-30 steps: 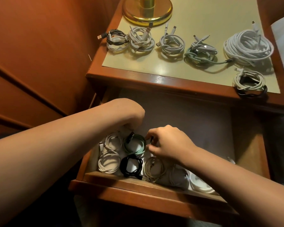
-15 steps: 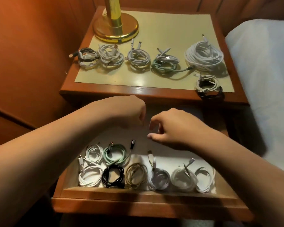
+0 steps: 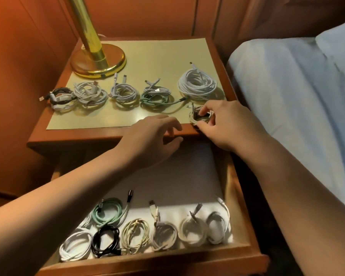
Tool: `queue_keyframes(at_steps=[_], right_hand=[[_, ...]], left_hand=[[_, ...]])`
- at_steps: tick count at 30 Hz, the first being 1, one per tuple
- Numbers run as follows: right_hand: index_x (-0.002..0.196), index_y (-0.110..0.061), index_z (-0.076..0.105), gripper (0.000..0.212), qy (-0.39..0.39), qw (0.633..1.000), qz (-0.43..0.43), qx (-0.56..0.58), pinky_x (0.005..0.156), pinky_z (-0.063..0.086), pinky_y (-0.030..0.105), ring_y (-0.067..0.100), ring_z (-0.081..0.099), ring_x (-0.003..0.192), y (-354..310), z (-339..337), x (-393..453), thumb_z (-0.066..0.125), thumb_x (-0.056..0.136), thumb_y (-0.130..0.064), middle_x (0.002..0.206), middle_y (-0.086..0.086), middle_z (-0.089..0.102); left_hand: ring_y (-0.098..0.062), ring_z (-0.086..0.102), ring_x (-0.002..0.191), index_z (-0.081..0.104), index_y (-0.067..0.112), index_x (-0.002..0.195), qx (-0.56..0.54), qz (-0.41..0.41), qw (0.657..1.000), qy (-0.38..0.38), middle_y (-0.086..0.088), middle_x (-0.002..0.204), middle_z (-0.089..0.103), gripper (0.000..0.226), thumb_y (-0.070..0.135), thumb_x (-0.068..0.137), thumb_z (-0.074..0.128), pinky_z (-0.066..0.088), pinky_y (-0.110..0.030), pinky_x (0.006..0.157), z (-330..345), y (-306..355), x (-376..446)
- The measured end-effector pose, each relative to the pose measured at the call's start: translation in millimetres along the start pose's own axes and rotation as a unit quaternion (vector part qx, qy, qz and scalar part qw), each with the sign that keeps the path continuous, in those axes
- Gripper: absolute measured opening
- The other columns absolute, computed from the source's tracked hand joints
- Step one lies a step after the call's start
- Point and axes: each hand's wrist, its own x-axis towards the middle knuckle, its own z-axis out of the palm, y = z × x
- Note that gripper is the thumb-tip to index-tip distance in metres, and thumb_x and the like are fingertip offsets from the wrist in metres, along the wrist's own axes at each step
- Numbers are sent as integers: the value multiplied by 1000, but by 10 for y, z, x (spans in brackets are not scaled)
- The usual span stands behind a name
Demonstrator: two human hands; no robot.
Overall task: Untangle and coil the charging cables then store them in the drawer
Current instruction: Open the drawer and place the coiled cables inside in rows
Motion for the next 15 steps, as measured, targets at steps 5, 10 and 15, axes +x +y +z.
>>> queue_keyframes(at_steps=[5,10,15], right_hand=[[123,-33,70,28,-9,1000,10,-3,86,61,42,22,67,95,126,-20,57,65,97,-41,109,-1,72],[117,-35,73,19,-24,1000,11,7,86,61,40,17,66,90,208,-23,102,66,100,-33,107,-3,72],[115,-36,72,16,15,999,8,35,84,63,42,17,68,90,271,-46,125,67,100,-35,108,-3,72]], left_hand=[[3,50,69,63,31,126,15,7,1000,2,13,111,59,38,47,92,64,36,-14,59,62,73,72],[-2,51,70,65,30,124,20,7,1000,-3,11,113,60,36,47,92,64,40,-17,59,170,166,161],[-11,60,79,61,28,135,38,12,999,21,6,115,60,44,44,94,66,54,-28,62,244,317,214]])
